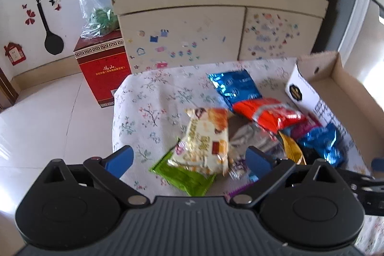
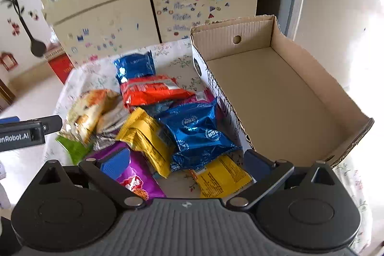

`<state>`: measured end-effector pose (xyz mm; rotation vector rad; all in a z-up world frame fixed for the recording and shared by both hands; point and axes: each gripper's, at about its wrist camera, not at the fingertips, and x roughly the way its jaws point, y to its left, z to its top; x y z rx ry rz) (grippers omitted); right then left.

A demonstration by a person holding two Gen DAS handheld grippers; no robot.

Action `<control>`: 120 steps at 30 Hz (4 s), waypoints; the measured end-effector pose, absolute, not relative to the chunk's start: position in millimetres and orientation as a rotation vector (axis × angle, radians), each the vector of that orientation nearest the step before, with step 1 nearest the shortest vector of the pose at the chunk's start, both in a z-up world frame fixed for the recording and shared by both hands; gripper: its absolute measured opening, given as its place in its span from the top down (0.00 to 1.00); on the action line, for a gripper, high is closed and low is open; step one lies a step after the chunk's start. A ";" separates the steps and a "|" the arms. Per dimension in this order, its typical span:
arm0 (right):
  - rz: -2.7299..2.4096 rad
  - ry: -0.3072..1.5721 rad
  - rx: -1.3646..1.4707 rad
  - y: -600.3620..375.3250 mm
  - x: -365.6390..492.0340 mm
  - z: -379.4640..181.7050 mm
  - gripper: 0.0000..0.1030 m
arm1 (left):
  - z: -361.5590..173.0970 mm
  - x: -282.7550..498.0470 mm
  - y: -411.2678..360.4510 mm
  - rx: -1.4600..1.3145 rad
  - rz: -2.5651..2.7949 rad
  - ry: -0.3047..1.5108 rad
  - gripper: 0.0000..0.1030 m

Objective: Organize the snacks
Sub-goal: 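Grasp the purple snack packet with the right gripper while the left gripper grasps the cream bread packet, then carry both packets into the cardboard box and open both grippers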

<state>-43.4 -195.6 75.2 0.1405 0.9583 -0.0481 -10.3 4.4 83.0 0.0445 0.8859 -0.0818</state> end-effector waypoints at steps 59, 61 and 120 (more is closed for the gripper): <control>0.342 1.042 -0.078 -133.2 -43.6 21.0 0.33 | 27.7 55.0 -10.3 0.083 -0.289 0.968 0.49; 0.361 1.028 -0.076 -133.1 -46.3 24.4 0.33 | 33.9 48.7 -10.0 0.093 -0.287 0.944 0.49; -0.244 0.727 0.224 -301.6 -70.3 110.2 0.33 | 99.9 0.3 -168.4 0.144 -0.579 0.635 0.49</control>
